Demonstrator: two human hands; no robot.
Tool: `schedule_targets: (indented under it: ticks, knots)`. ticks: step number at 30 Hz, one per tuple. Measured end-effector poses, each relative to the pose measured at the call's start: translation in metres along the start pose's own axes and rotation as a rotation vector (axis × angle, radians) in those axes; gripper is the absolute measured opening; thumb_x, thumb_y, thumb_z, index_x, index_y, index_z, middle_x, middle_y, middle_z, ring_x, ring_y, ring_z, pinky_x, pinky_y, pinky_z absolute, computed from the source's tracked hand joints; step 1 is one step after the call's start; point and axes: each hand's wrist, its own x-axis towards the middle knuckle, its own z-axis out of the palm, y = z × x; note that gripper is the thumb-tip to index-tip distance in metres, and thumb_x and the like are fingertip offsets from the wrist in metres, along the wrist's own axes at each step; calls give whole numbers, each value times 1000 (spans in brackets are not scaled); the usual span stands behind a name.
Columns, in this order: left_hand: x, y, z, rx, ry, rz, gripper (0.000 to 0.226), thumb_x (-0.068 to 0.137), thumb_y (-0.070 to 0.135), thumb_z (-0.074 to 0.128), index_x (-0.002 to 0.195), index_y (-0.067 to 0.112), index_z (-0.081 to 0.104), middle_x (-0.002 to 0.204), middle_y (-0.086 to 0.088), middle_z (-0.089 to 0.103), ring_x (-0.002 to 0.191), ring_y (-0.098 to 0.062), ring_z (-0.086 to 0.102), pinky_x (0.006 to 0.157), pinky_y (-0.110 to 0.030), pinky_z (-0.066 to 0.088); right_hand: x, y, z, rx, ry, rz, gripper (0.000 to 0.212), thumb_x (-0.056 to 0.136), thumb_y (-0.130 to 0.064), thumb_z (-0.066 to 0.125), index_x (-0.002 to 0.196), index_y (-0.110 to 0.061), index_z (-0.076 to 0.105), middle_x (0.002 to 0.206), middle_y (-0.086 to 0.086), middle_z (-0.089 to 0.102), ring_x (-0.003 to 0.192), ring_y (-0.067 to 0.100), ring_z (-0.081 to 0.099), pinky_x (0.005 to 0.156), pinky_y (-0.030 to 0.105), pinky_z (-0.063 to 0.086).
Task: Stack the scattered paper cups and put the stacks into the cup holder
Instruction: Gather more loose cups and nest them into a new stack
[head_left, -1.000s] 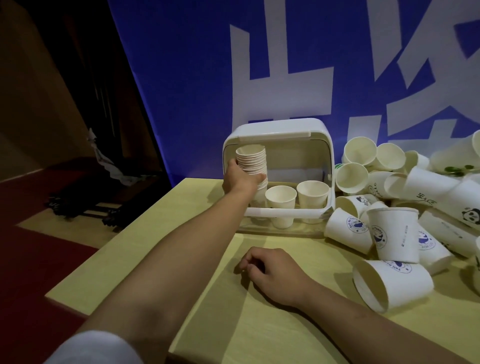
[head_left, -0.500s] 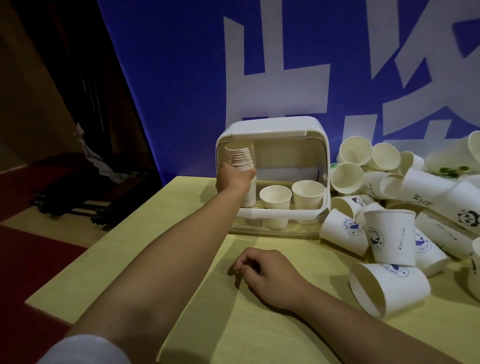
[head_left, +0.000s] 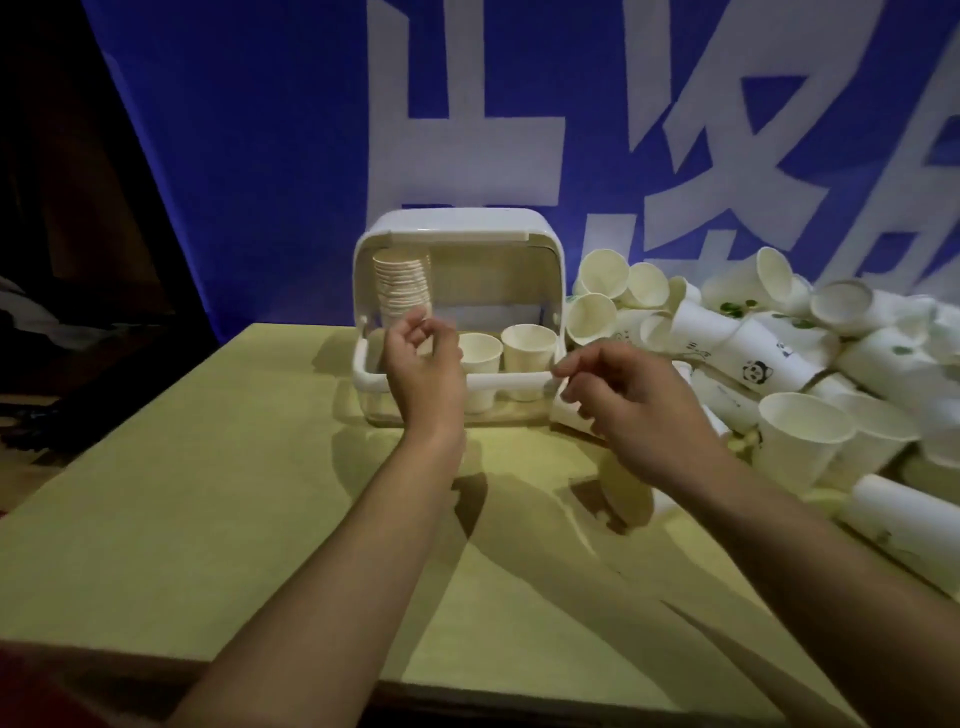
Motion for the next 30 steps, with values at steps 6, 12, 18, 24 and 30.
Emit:
schedule_targets:
  ticks: [6,12,18,24,30]
  knots:
    - [-64,-34,-6,251,-835,-142,22,96,8,66,111,24,68,97,1,66,64,-8,58,49,-19,43,-36,57,-72,-585,-4,-30,35,94,-12,58,115,-40,53,104,-20,62,93,2,59,79,26,47]
    - [-68,-45,-19,465,-1193,-40,29,83,24,71,112,29,71,99,8,73,73,-16,55,62,-16,46,-54,89,-73,-926,-301,-132,66,85,-24,71,144,-33,42,140,-10,54,110,16,41,92,39,44]
    - [-65,-48,-23,474,-1173,-73,31,74,40,74,105,42,71,99,9,73,75,-18,55,66,-22,50,-37,95,-61,-1078,-358,-237,74,77,-56,67,144,-40,40,125,-3,48,107,21,36,91,39,33]
    - [-65,-49,-24,477,-1187,-79,46,64,51,78,109,41,70,101,11,72,76,-14,56,73,-29,54,-48,97,-67,-717,-461,-77,71,78,-50,74,139,-33,41,131,-2,43,111,21,55,93,36,49]
    - [-86,-47,-18,400,-1159,-31,57,66,51,79,121,50,63,120,18,63,96,-23,62,66,-31,55,-94,92,-80,-223,-83,81,68,81,-57,70,139,-43,37,126,-22,55,110,1,58,91,35,55]
